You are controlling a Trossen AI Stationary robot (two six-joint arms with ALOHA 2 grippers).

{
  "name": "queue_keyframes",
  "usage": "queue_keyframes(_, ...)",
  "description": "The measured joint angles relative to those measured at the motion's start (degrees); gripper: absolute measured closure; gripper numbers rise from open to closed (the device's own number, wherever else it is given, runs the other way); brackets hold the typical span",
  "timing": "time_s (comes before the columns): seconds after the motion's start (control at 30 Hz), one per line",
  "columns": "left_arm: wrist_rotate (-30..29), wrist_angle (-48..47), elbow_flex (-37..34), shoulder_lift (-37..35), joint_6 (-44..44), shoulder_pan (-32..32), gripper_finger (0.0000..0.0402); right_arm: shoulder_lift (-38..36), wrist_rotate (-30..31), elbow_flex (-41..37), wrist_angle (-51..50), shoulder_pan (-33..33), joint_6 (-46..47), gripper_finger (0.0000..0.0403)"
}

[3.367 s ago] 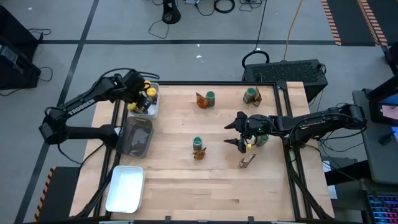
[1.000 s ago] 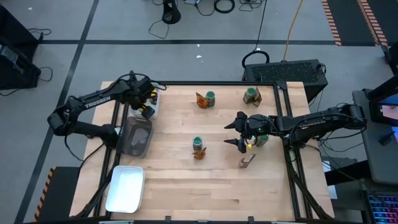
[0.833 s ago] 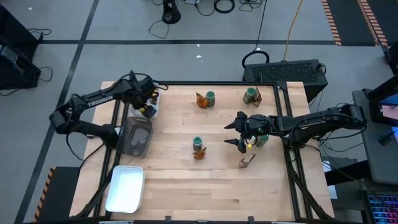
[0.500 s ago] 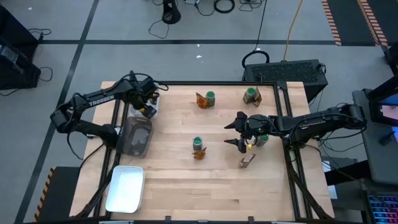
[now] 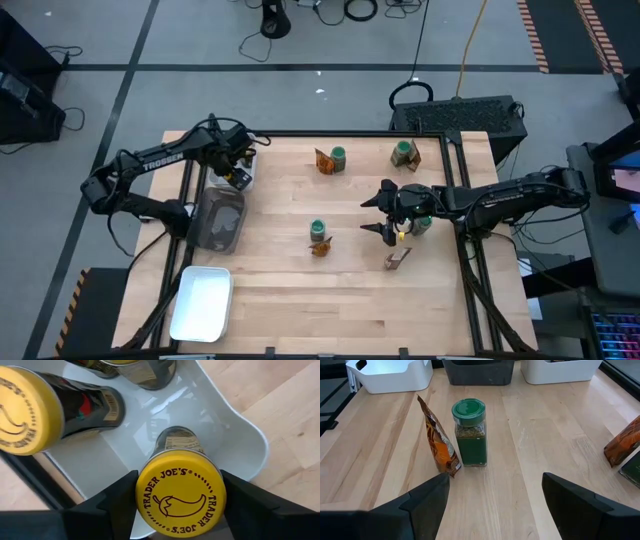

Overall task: Sort spices by type
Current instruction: Put the yellow seasoning bottle into the top white bin

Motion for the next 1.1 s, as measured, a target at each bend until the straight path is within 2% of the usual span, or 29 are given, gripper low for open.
queue_keyframes(0.27,-1.7,0.6,3.3,0.0,1.2,1.9,0.0150,0.0,0.0,0.0,0.0,0.0,0.0,0.0103)
queue_keyframes(0.7,-0.6,3.3,3.5,0.0,2.8,7.8,0.0149,0.0,0.0,0.0,0.0,0.0,0.0,0.0103)
queue_keyframes(1.1,0.0,4.2,3.5,2.9,2.8,8.3,0.0148,0.0,0.0,0.0,0.0,0.0,0.1,0.0103)
